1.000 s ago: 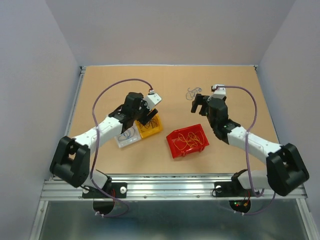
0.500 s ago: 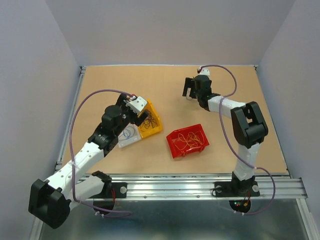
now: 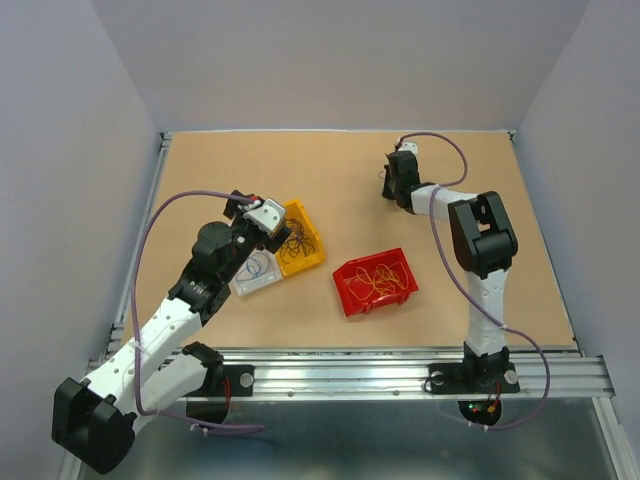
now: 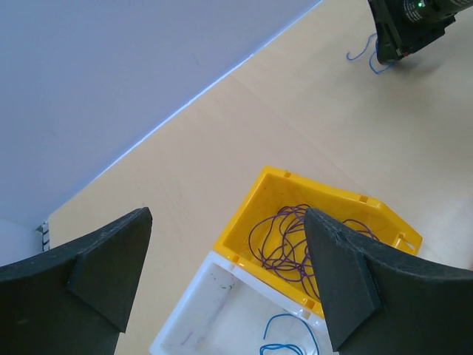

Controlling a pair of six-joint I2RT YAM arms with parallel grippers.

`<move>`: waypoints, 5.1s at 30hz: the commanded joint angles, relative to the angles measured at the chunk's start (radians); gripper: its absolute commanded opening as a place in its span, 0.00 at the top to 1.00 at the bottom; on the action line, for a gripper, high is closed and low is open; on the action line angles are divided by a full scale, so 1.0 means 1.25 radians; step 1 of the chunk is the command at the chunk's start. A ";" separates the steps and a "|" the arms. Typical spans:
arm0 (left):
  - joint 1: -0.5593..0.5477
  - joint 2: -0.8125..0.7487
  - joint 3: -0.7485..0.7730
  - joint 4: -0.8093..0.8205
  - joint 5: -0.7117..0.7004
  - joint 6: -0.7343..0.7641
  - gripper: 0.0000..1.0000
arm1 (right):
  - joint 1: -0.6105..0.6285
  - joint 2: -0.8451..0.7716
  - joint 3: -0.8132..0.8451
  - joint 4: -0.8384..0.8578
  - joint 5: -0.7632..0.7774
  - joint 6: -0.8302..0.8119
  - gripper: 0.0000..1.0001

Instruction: Untangle the cables

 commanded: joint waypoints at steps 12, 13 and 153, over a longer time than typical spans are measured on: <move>0.003 -0.023 -0.016 0.057 0.024 0.009 0.05 | 0.005 -0.405 -0.292 0.252 -0.484 -0.043 0.99; 0.003 -0.024 -0.019 0.057 0.027 0.006 0.05 | 0.006 -0.431 -0.310 0.265 -0.506 -0.040 0.99; 0.419 -0.158 -0.102 0.228 0.239 -0.205 0.02 | 0.499 -1.524 -0.824 -0.043 0.521 -0.003 0.05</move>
